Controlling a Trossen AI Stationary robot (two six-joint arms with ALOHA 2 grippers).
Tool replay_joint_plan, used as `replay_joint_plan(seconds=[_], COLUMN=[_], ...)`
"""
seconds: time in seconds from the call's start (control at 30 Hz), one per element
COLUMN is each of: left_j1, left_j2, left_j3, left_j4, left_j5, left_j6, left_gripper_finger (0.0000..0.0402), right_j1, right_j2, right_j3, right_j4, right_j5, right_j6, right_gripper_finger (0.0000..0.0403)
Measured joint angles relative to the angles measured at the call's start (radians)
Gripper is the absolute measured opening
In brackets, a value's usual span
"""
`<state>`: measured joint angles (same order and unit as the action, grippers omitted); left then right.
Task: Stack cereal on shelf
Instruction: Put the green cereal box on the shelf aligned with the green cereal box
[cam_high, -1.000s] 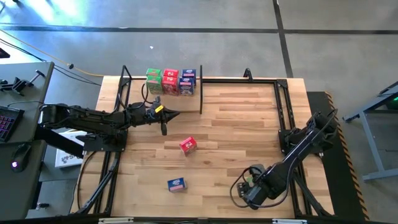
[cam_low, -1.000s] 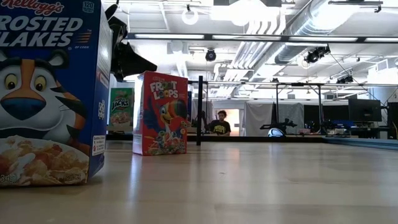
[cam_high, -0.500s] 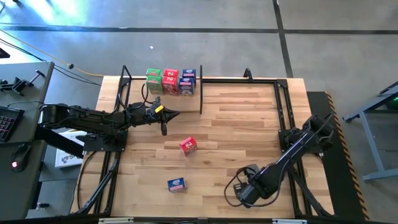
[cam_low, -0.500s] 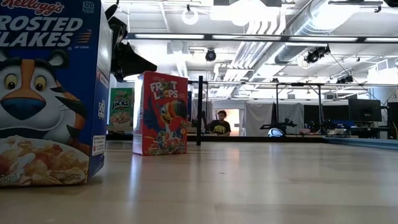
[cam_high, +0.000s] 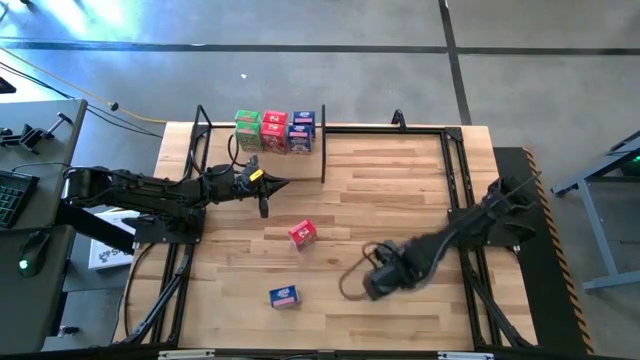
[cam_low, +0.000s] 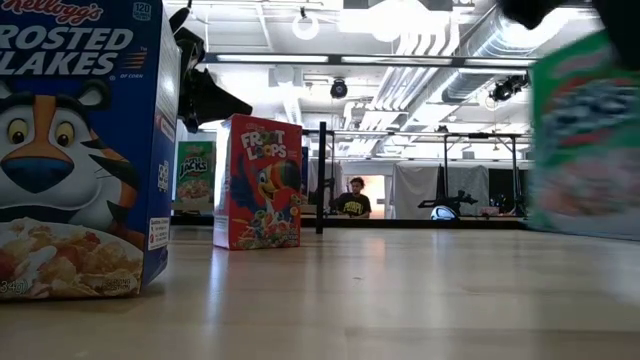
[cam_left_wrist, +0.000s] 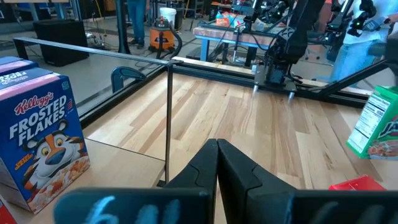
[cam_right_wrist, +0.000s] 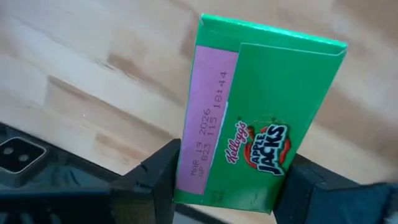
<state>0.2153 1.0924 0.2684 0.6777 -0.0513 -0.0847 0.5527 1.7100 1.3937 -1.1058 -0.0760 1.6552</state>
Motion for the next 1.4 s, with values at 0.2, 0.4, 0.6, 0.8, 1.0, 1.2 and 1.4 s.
replay_joint_plan(seconds=[0.2, 0.4, 0.6, 0.8, 1.0, 1.2, 1.4], left_j1=[0.0, 0.016, 0.041, 0.047, 0.046, 0.046, 0.046], left_j2=[-0.013, -0.075, -0.123, -0.123, -0.123, -0.123, -0.123], left_j3=[0.0, -0.02, -0.026, -0.026, -0.026, -0.026, -0.027], left_j4=[-0.001, -0.004, -0.054, -0.071, -0.074, -0.084, -0.097], left_j5=[0.0, 0.017, 0.016, 0.016, 0.015, 0.015, 0.016], left_j6=[0.001, 0.0, -0.008, -0.007, -0.001, 0.001, 0.004], left_gripper_finger=[0.0, 0.0, 0.0, 0.0, 0.0, 0.0, 0.0], right_j1=[-0.216, -0.469, -0.642, -0.691, -0.689, -0.681, -0.664], right_j2=[-0.037, -0.017, 0.066, 0.239, 0.421, 0.55, 0.597], right_j3=[0.0, 0.031, 0.137, 0.349, 0.593, 0.739, 0.786], right_j4=[-0.025, 0.008, 0.099, 0.086, -0.001, -0.066, -0.056], right_j5=[0.016, 0.096, 0.112, 0.109, 0.079, 0.069, 0.072], right_j6=[-0.439, -0.94, -1.36, -1.628, -1.762, -1.795, -1.82], right_gripper_finger=[0.0177, 0.0177, 0.0177, 0.0177, 0.0177, 0.0177, 0.0209])
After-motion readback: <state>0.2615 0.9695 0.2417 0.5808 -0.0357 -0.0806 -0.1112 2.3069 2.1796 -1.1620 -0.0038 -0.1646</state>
